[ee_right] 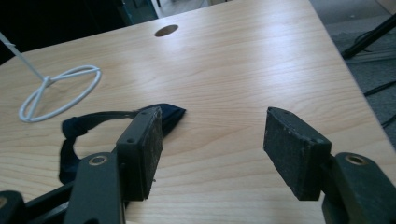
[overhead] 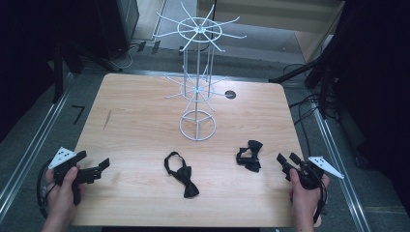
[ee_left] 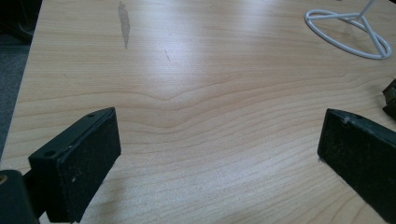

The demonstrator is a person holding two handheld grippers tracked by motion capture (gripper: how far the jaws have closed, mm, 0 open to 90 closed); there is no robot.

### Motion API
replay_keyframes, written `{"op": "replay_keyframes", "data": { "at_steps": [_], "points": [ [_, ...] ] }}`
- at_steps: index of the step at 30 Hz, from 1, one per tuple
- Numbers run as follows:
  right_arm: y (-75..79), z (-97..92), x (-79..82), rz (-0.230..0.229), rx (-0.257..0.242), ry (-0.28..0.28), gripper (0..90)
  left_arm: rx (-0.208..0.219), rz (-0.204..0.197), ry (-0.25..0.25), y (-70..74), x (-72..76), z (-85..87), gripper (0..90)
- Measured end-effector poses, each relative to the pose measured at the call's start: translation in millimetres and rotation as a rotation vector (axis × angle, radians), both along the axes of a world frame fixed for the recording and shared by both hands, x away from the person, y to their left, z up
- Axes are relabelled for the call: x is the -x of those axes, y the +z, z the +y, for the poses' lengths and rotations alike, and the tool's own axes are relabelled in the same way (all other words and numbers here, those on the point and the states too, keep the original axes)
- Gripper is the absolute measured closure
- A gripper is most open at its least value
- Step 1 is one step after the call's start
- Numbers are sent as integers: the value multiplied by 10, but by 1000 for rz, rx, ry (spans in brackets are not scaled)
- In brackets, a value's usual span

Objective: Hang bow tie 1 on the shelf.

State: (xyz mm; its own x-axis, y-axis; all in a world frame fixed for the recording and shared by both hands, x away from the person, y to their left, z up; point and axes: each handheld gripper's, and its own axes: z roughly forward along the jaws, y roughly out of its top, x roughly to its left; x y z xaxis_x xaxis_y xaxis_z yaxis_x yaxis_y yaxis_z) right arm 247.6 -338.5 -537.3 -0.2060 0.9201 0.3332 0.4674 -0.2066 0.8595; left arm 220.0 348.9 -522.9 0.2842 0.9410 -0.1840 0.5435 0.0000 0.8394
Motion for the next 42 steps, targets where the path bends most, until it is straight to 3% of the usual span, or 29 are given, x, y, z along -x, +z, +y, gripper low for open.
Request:
{"op": "replay_keyframes", "data": {
  "at_steps": [10, 17, 22, 28, 34, 42],
  "points": [
    [57, 309, -84, 20, 24, 44, 396, -4, 32, -18, -3, -26, -9, 0],
    [7, 489, -174, 51, 43, 68, 406, -1, 28, -21, -5, -24, -10, 0],
    [-13, 564, -213, 60, 46, 76, 420, -13, 26, -31, -3, -22, -19, 0],
    [-59, 681, -296, 114, 47, 66, 480, -9, 21, -24, -3, -16, -17, 0],
    [-103, 765, -332, 151, 91, 80, 493, -11, 24, -27, -3, -15, -18, 0],
    [-132, 807, -339, 187, 112, 97, 536, -16, 25, -23, -4, -10, -20, 0]
  ]
}}
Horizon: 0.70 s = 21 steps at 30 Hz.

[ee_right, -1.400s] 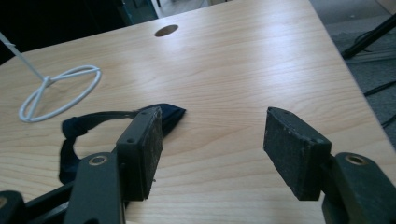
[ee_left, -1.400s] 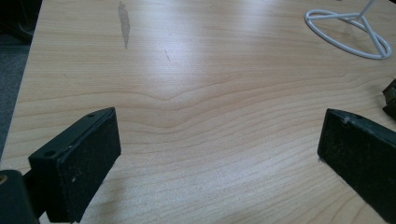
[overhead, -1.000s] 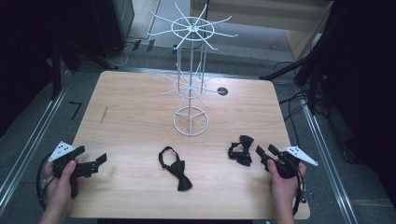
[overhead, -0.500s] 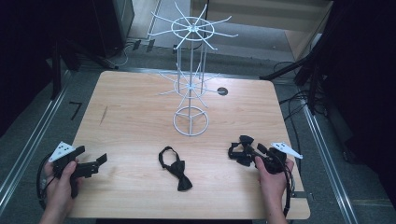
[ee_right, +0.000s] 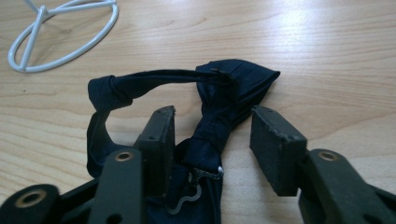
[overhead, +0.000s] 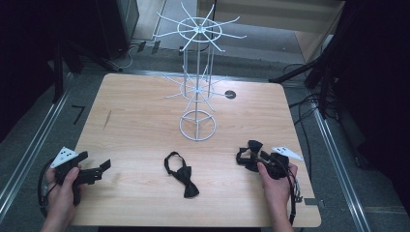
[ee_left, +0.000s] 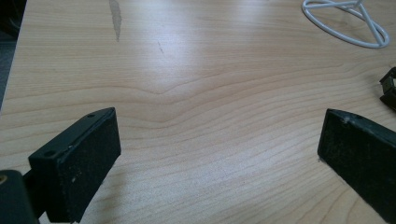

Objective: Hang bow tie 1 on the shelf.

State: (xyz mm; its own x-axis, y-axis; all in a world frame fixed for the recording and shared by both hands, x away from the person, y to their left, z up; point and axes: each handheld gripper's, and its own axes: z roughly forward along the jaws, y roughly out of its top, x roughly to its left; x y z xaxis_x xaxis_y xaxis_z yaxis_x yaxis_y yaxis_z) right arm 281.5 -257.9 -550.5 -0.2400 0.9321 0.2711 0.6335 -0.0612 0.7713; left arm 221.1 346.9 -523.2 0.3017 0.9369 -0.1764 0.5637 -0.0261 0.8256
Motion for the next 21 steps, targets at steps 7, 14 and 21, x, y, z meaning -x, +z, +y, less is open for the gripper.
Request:
{"op": "replay_keyframes", "data": {
  "at_steps": [7, 14, 21],
  "points": [
    [0, 44, 8, 17, 42, 0, 636, -1, 0, -2, 1, 1, 0, 0],
    [9, 59, 12, 34, 26, 14, 711, -2, -1, -2, 1, 3, -1, 0],
    [72, 121, 40, -8, 46, 15, 715, 23, 1, 15, -1, 4, 30, 0]
  ]
}}
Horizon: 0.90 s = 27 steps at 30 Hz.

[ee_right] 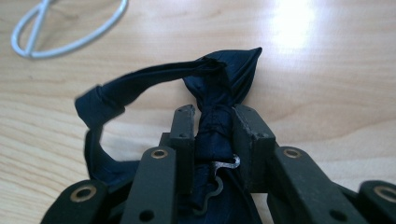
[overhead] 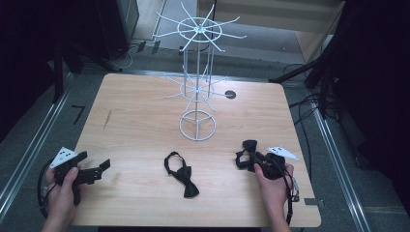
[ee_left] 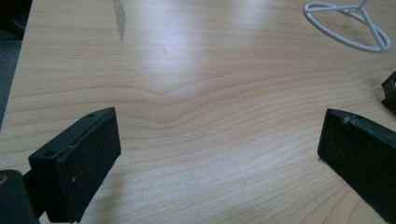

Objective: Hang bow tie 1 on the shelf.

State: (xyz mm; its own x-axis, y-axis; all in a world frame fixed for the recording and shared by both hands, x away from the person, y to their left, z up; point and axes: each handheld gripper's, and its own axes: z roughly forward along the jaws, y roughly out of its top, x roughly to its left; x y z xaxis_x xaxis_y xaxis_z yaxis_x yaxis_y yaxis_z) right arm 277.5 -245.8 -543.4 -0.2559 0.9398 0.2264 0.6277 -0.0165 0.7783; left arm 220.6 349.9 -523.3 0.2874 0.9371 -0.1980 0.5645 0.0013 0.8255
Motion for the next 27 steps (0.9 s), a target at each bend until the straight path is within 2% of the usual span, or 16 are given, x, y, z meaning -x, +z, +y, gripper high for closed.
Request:
{"op": "replay_keyframes", "data": {
  "at_steps": [3, 5, 7, 12, 14, 18, 21, 27],
  "points": [
    [47, 7, 16, -21, -16, 0, 716, 33, -23, 29, -1, 12, 20, 0],
    [82, 19, 27, -33, -14, 3, 716, 34, -58, 40, 3, 28, 16, 0],
    [127, 33, 35, -46, -14, 9, 716, 26, -73, 50, 5, 40, 7, 0],
    [233, 88, 43, -81, -38, 21, 716, 38, -92, 99, 5, 56, 26, 0],
    [278, 124, 37, -93, -32, 27, 716, 38, -107, 116, 5, 64, 27, 0],
    [362, 185, 15, -129, -31, 39, 716, 46, -115, 132, 5, 66, 29, 0],
    [398, 236, 4, -136, -28, 45, 716, 49, -114, 138, 5, 63, 33, 0],
    [486, 298, -29, -165, -32, 59, 716, 24, -119, 149, 9, 68, 8, 0]
  ]
}}
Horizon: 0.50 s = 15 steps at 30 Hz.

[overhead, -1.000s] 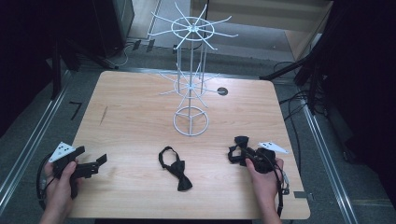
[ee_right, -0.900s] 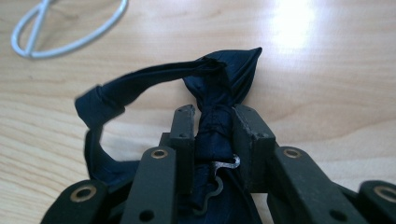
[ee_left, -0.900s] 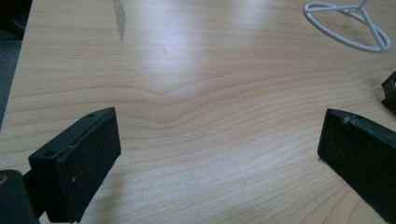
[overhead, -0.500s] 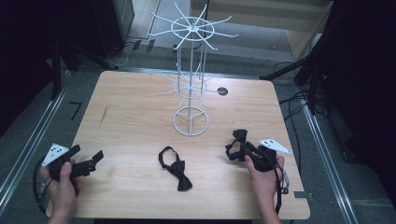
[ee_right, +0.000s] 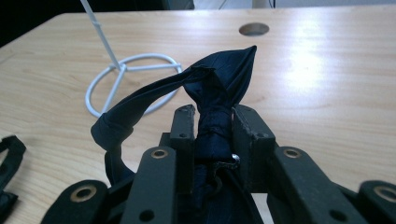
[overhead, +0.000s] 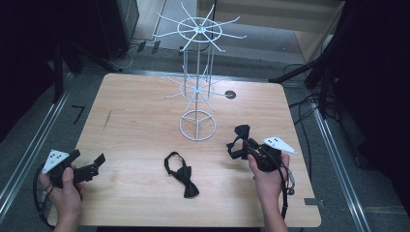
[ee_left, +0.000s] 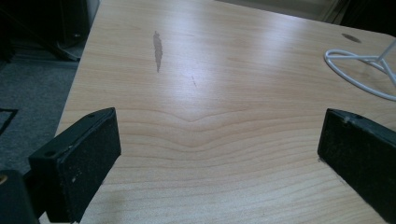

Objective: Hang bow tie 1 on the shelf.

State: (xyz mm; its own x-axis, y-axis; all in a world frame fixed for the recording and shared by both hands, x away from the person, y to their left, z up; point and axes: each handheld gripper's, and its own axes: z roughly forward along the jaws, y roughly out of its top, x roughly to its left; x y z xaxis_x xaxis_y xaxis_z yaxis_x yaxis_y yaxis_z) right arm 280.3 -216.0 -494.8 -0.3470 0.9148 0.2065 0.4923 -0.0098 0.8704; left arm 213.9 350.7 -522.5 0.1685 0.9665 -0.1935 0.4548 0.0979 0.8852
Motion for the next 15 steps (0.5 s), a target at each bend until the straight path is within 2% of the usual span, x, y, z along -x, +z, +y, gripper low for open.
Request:
{"op": "replay_keyframes", "data": {
  "at_steps": [4, 8, 10, 13, 15],
  "points": [
    [55, 51, -29, -10, -1, 11, 716, -8, -19, -5, 0, 17, -8, 0],
    [130, 91, -53, -32, -6, 26, 716, 6, -15, -15, 0, 9, 3, 0],
    [168, 107, -56, -42, -13, 31, 716, -12, 13, -17, 2, -17, -10, 0],
    [218, 133, -37, -62, -30, 41, 716, -72, 62, -51, 5, -80, -65, 0],
    [230, 166, -24, -64, -36, 51, 716, -66, 88, -44, 0, -108, -61, 0]
  ]
}}
